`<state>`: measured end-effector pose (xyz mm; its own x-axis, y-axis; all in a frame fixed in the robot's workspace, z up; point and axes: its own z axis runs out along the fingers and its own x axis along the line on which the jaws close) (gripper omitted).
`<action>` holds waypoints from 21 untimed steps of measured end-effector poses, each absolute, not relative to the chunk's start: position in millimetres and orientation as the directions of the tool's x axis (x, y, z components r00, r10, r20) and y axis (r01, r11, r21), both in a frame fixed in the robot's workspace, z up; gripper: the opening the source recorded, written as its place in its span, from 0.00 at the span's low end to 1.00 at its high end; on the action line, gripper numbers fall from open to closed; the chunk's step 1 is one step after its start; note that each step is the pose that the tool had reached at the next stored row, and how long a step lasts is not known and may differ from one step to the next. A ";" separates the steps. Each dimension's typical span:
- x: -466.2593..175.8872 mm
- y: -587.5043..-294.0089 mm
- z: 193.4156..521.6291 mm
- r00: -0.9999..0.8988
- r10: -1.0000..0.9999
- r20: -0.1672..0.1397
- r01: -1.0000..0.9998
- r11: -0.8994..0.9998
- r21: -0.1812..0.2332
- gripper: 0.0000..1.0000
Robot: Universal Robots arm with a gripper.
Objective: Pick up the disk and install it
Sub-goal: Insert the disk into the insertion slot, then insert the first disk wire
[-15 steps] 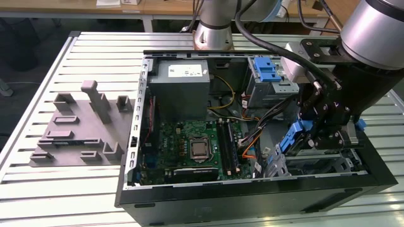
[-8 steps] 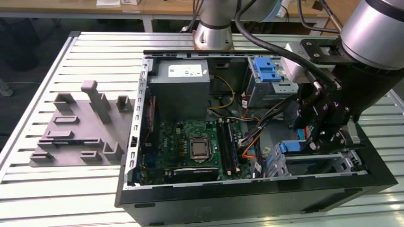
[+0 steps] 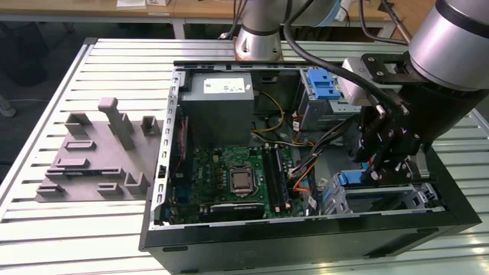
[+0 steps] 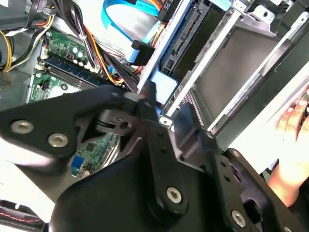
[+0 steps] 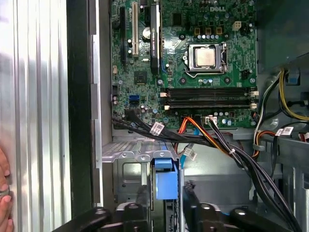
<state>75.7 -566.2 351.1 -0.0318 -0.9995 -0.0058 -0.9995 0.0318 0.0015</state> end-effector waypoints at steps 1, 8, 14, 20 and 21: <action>75.7 -566.2 350.3 -0.032 -0.999 -0.006 -0.999 0.032 0.002 0.36; 75.7 -566.2 349.9 -0.032 -0.999 -0.006 -0.999 0.032 0.001 0.13; 75.7 -566.2 349.6 -0.032 -0.999 -0.006 -0.999 0.032 0.001 0.11; 75.7 -566.2 349.5 -0.032 -0.999 -0.006 -0.999 0.032 0.001 0.11; 75.8 -566.2 349.5 -0.032 -0.999 -0.006 -0.999 0.032 0.001 0.11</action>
<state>75.8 -566.2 349.5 -0.0318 -0.9995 -0.0058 -0.9995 0.0318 0.0015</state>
